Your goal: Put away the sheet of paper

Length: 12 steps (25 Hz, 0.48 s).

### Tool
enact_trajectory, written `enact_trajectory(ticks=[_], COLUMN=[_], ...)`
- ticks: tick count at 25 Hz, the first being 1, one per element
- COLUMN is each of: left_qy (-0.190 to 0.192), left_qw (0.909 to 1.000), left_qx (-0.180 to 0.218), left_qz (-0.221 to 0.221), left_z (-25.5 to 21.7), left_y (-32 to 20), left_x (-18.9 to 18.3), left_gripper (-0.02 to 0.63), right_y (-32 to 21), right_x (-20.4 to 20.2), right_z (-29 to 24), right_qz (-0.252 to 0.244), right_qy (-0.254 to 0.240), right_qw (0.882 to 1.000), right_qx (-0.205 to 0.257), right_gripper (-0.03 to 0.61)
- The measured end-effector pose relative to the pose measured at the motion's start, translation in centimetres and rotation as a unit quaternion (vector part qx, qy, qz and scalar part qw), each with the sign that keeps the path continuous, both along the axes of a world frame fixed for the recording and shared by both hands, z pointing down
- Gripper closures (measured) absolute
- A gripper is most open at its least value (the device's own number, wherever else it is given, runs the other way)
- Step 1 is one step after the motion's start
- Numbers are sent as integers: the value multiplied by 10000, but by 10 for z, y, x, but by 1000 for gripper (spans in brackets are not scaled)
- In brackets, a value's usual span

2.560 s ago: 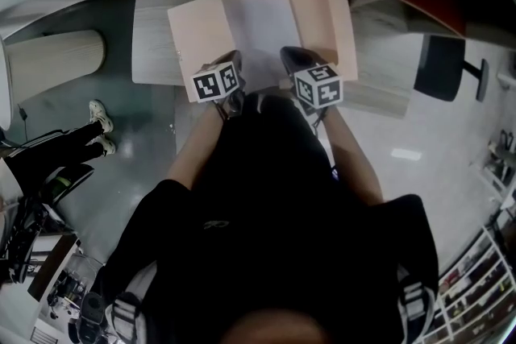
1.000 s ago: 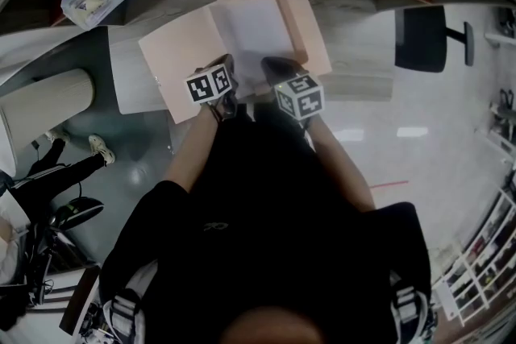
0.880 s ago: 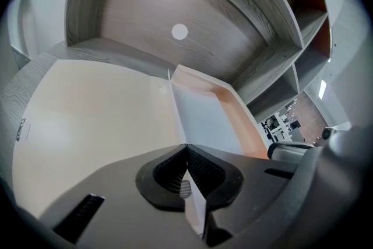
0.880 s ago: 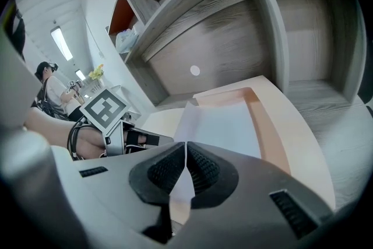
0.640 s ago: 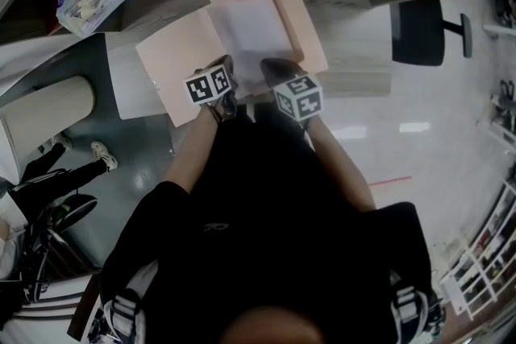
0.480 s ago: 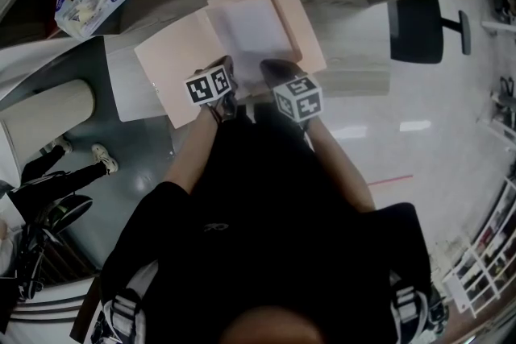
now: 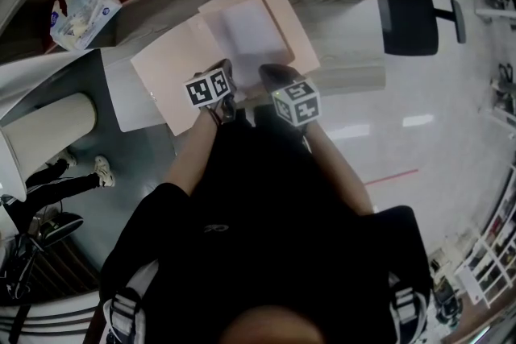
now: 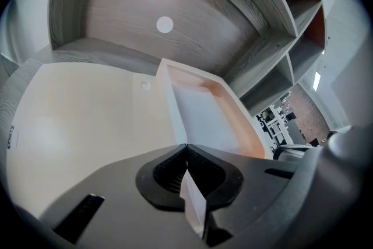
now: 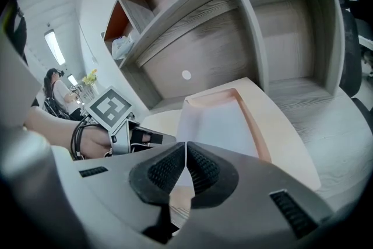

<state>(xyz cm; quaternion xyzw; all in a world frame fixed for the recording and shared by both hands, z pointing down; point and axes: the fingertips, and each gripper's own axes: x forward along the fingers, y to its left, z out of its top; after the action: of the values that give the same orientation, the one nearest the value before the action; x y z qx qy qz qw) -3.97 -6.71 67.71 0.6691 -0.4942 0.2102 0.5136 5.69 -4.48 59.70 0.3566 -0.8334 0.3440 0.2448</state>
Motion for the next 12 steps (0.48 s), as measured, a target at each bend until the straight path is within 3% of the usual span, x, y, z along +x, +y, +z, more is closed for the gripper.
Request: enact_trajectory(ticks=[12], left_qy=[42], left_qw=[10000], left_qx=[-56], left_qz=[52], left_z=[4], left_y=[-5], left_x=[12], left_gripper=[569], right_y=[4], right_x=[15], right_z=[-3], right_qz=[156], right_qy=[32], right_qw=[9999], right_qx=[-10], right_gripper=[554])
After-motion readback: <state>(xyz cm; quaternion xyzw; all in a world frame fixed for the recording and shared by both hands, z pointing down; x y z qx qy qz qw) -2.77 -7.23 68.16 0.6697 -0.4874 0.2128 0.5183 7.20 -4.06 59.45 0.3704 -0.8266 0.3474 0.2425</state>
